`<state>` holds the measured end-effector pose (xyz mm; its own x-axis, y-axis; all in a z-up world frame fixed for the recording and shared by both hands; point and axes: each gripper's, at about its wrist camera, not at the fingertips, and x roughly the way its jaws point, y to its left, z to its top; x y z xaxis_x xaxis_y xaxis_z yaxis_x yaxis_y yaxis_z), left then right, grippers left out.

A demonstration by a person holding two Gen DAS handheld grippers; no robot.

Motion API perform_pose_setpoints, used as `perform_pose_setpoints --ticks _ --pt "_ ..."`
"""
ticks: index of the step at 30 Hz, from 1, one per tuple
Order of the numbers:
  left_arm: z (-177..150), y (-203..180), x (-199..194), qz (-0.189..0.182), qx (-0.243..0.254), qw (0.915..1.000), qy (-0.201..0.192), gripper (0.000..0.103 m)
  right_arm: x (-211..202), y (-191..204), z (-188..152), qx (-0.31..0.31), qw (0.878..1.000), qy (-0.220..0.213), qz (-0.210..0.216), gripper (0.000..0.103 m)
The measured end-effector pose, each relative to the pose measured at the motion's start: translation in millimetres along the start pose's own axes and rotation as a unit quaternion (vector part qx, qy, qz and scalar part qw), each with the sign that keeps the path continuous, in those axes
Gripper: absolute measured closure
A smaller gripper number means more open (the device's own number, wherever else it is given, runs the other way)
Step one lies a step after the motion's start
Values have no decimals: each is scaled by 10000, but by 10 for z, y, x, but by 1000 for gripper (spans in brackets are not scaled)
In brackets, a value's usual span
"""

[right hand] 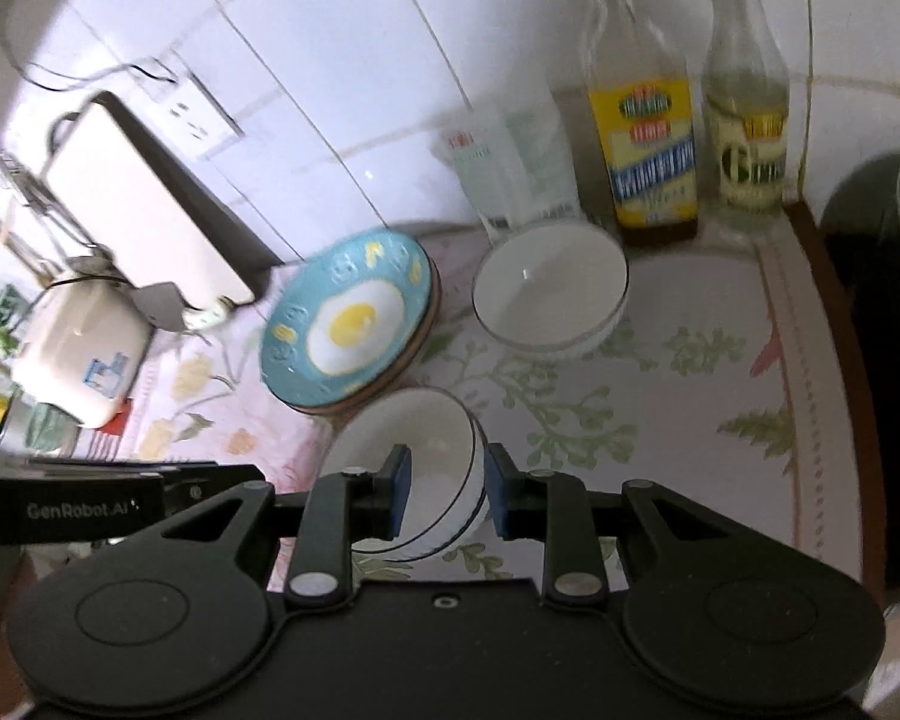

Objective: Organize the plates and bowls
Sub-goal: 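Open the right gripper and pull it back from the nested bowls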

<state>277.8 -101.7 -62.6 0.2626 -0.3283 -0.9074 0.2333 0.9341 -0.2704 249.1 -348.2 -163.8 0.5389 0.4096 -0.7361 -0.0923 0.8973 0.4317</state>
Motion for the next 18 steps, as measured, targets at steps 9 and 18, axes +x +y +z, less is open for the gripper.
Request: perform_pose_setpoints --ticks 9,18 --pt "197 -281 -222 -212 305 9989 -277 58 -467 -277 233 -4 9983 -357 459 50" --pt "424 -370 128 -32 423 9991 -69 47 -322 -492 479 -58 9987 -281 418 29"
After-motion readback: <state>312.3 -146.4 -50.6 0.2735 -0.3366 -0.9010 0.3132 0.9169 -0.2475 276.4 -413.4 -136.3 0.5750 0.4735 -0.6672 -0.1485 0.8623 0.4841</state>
